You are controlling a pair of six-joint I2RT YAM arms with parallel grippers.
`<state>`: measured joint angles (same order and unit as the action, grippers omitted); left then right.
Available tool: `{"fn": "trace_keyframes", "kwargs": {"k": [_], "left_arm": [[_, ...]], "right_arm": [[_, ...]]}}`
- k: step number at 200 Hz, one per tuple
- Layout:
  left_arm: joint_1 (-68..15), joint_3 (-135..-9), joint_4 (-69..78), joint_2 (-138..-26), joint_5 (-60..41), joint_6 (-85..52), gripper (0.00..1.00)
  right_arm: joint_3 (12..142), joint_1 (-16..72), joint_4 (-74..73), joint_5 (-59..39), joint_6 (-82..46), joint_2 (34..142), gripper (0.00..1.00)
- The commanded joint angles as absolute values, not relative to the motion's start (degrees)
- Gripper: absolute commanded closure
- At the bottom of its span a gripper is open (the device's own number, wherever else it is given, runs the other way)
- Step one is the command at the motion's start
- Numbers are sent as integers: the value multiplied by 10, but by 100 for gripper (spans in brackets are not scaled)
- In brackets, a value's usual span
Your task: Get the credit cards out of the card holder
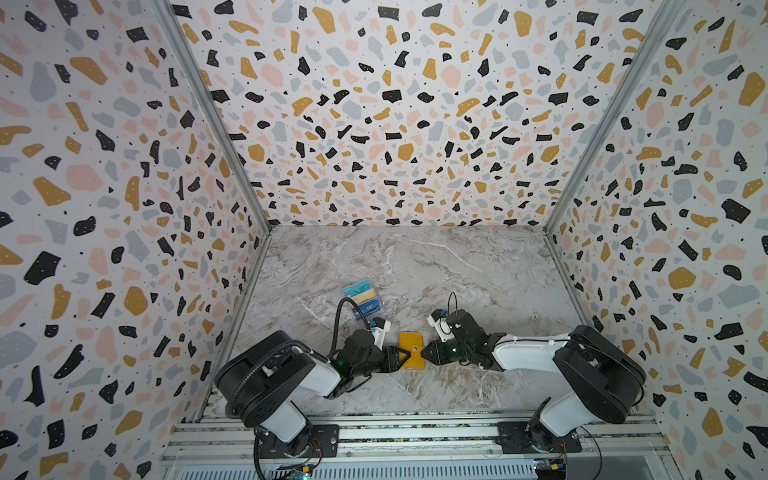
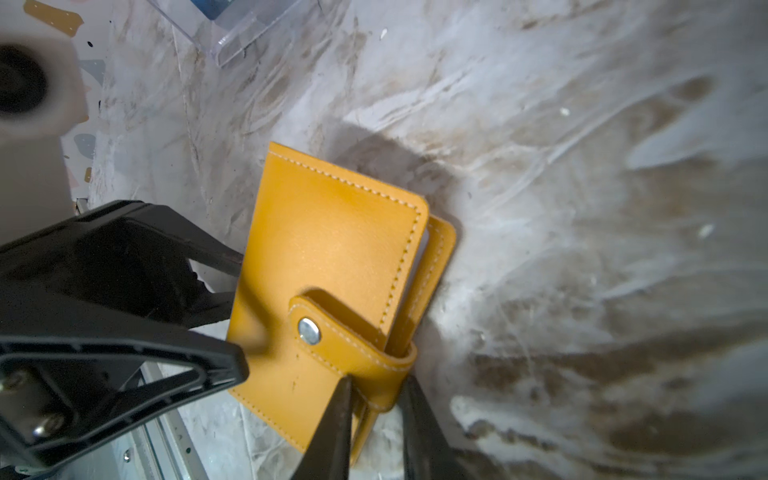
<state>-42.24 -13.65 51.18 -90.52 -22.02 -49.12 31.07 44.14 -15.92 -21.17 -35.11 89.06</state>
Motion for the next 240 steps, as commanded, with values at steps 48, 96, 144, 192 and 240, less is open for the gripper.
{"fn": "trace_keyframes", "kwargs": {"k": [48, 96, 144, 192, 240], "left_arm": [[-429, -134, 578, -914, -249, -535, 82], [-429, -128, 559, -873, -214, -531, 91], [-428, -134, 447, -768, -144, -474, 100], [-429, -137, 343, -648, -90, -418, 100], [-429, -126, 296, -576, -64, -397, 100]], "right_arm": [[289, 445, -155, -201, -361, 909, 78], [320, 459, -91, -148, -342, 825, 68], [385, 473, -29, -119, -331, 765, 63], [449, 502, -34, -127, -327, 792, 63], [510, 532, -51, -133, -330, 850, 63]]}}
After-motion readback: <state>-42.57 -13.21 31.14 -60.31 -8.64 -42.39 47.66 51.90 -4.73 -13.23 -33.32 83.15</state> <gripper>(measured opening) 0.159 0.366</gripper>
